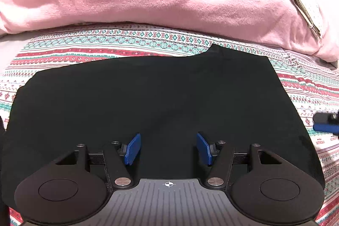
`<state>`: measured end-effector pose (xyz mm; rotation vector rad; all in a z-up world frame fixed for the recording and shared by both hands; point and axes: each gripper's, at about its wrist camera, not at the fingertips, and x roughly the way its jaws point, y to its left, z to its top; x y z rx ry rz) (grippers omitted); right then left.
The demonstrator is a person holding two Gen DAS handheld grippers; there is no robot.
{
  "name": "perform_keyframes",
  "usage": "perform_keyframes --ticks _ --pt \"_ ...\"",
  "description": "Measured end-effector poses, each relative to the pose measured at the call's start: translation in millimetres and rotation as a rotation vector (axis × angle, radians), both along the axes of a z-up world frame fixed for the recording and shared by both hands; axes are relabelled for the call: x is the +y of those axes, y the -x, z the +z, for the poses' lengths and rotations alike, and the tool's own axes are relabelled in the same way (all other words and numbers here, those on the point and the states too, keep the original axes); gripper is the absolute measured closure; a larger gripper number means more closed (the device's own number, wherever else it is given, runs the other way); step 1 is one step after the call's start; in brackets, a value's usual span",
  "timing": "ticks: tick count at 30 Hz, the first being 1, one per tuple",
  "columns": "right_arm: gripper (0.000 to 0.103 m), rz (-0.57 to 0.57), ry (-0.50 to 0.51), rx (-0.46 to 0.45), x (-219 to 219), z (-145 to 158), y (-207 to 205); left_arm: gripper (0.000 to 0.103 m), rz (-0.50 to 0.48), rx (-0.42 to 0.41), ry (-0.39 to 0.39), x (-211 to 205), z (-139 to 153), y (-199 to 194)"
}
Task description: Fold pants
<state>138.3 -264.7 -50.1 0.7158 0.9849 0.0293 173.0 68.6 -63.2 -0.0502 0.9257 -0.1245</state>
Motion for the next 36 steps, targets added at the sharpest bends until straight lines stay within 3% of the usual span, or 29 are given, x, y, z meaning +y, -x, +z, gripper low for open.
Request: perform_keyframes --ticks 11,19,36 --pt "0.051 -0.02 -0.075 0.055 -7 -11 75 0.046 0.0 -0.014 -0.008 2 4 6" --pt "0.051 0.056 -0.07 0.09 7 -25 78 0.046 -0.003 -0.007 0.001 0 3 4" --pt "0.051 -0.058 -0.263 0.051 -11 -40 94 0.046 -0.026 0.012 0.003 -6 -2 1"
